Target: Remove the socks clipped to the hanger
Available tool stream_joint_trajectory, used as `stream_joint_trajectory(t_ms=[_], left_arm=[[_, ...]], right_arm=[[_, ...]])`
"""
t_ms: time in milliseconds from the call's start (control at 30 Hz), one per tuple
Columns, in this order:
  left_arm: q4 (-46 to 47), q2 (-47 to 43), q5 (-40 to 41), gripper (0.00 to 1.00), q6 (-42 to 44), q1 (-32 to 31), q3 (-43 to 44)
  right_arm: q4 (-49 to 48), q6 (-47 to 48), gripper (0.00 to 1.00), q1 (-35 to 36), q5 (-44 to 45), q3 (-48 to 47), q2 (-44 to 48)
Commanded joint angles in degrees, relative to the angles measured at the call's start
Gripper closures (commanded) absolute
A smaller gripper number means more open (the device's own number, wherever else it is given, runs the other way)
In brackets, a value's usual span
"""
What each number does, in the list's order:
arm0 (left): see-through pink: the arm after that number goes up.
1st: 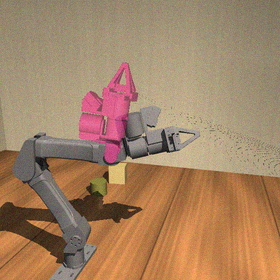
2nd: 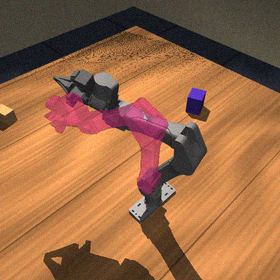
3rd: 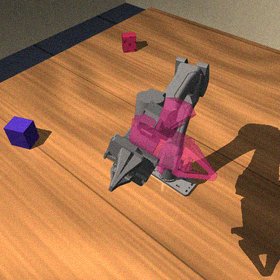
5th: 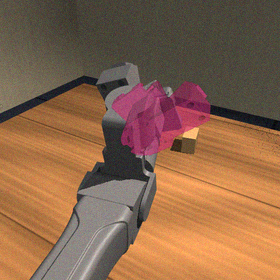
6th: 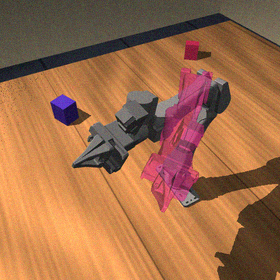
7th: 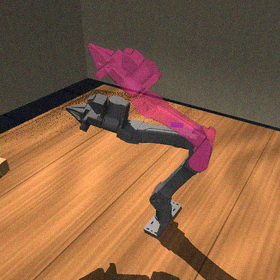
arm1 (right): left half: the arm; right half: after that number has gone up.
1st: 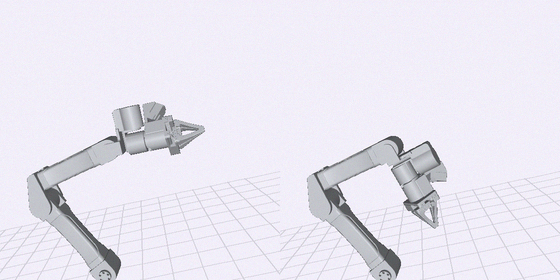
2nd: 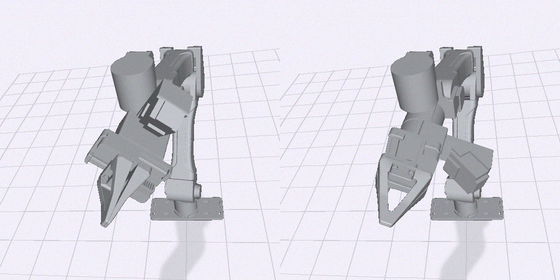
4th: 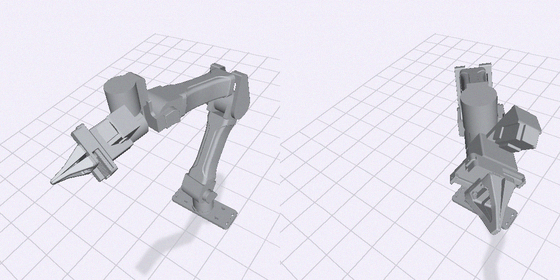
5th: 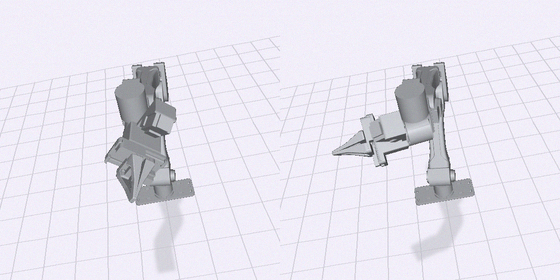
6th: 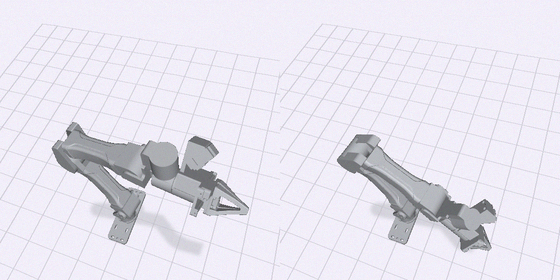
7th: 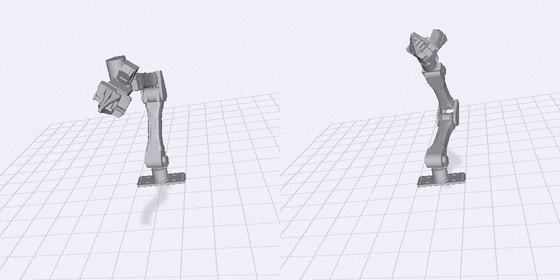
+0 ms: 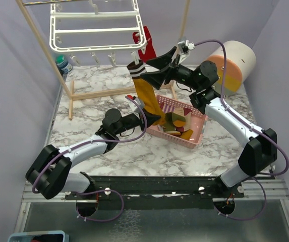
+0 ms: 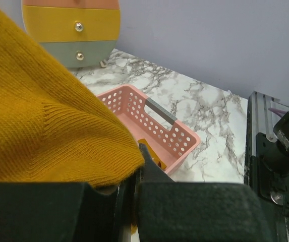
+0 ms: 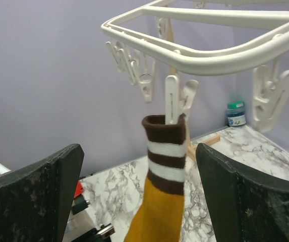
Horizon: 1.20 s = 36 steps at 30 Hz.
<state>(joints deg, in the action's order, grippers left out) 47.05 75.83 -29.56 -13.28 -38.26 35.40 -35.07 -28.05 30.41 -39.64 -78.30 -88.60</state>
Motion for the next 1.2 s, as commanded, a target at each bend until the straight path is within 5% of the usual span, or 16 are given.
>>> stream_joint_trajectory(t_ms=[0,1167], left_arm=[[-0.9,-1.9,-1.4,1.00,-1.1,-0.2,-1.5],[-1.9,-2.3,-2.2,1.00,-2.9,-0.2,-2.9]], right_arm=[[-2.6,0.2,0.00,-0.1,2.3,-3.0,-3.0],[-15.1,-13.9,0.01,2.0,0.4,-14.7,-19.9]])
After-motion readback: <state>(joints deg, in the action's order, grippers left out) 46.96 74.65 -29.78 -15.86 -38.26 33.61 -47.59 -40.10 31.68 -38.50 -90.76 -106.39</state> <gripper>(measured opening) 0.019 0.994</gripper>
